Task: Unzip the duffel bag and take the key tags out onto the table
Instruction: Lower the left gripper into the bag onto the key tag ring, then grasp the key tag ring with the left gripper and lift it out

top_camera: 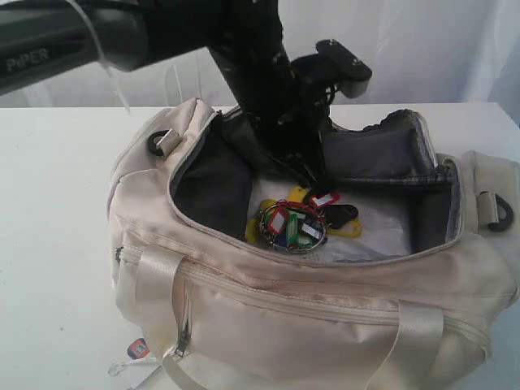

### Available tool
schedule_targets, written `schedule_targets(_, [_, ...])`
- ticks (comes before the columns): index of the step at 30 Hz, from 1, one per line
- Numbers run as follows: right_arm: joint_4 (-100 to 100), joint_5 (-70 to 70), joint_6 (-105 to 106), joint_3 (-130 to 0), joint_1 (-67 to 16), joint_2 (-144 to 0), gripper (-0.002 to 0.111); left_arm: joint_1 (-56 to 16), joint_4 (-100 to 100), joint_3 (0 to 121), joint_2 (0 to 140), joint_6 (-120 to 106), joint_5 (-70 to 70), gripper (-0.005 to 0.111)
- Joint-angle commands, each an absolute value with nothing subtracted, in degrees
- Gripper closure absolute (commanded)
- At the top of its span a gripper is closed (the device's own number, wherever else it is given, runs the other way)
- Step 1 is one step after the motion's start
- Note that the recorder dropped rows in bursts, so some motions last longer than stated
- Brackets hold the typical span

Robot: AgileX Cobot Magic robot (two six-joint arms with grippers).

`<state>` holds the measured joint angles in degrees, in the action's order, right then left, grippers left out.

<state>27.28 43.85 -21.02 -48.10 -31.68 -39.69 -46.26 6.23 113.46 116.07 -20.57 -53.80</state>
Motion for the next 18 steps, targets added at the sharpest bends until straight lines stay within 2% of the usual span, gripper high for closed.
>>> schedule_targets(1, [28.0, 43.2, -21.4, -47.8, -31.6, -39.4, 0.108, -48.1, 6.5, 114.0, 118.2, -19.6, -55.4, 0.098])
schedule_targets(4, [28.0, 43.2, -21.4, -47.8, -31.6, -39.4, 0.108, -49.2, 6.9, 114.0, 119.4, -19.6, -56.6, 0.075])
schedule_targets(9, [28.0, 43.2, -21.4, -47.8, -31.6, -39.4, 0.108, -50.4, 6.7, 113.7, 121.7, -17.7, -57.4, 0.013])
schedule_targets(11, [28.0, 43.2, -21.4, -47.8, -31.6, -39.4, 0.108, -50.4, 6.0, 113.7, 123.4, -16.2, -57.5, 0.010])
schedule_targets(14, [28.0, 43.2, -21.4, -47.8, -31.6, -39.4, 0.108, -50.4, 2.3, 113.7, 125.3, -12.6, -56.8, 0.017])
schedule_targets(16, [28.0, 43.2, -21.4, -47.8, -31.6, -39.4, 0.108, -50.4, 2.3, 113.7, 126.4, -10.9, -56.0, 0.026])
schedule_targets(18, [28.0, 43.2, -21.4, -47.8, -31.6, -39.4, 0.108, -50.6, 2.5, 113.7, 127.4, -10.7, -55.8, 0.041])
